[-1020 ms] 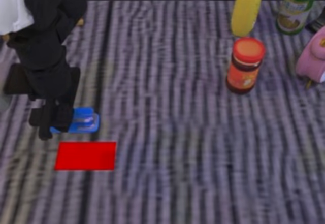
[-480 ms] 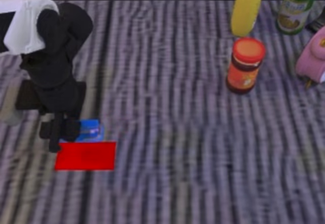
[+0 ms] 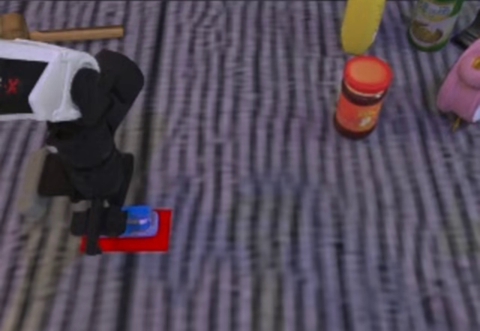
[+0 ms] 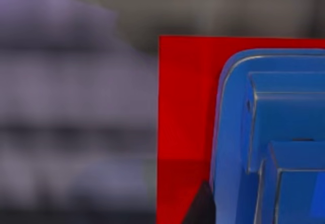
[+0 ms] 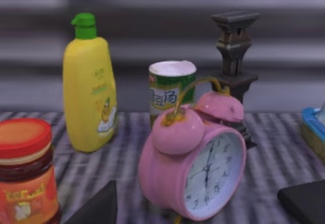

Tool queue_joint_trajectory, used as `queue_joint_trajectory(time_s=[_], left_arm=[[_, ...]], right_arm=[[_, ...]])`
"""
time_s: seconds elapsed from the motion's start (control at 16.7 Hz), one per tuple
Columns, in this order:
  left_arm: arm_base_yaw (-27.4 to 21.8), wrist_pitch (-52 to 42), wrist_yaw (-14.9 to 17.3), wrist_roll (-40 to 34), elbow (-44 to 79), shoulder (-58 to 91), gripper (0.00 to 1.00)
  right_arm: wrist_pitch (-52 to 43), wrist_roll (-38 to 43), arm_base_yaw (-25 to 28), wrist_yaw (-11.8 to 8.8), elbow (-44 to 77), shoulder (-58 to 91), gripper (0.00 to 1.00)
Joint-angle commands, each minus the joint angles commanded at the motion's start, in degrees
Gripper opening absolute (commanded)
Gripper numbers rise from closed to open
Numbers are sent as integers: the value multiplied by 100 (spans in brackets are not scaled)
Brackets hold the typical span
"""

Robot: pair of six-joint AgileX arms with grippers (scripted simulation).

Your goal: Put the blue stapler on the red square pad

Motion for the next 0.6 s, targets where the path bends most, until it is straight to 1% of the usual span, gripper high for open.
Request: queue_joint_trajectory(time_s=[0.12, 0.6], left_arm=[[0, 0, 0, 0, 0, 0, 0], [0, 0, 0, 0, 0, 0, 60]], right_arm=[[0, 0, 0, 0, 0, 0, 100], [0, 0, 0, 0, 0, 0, 100]])
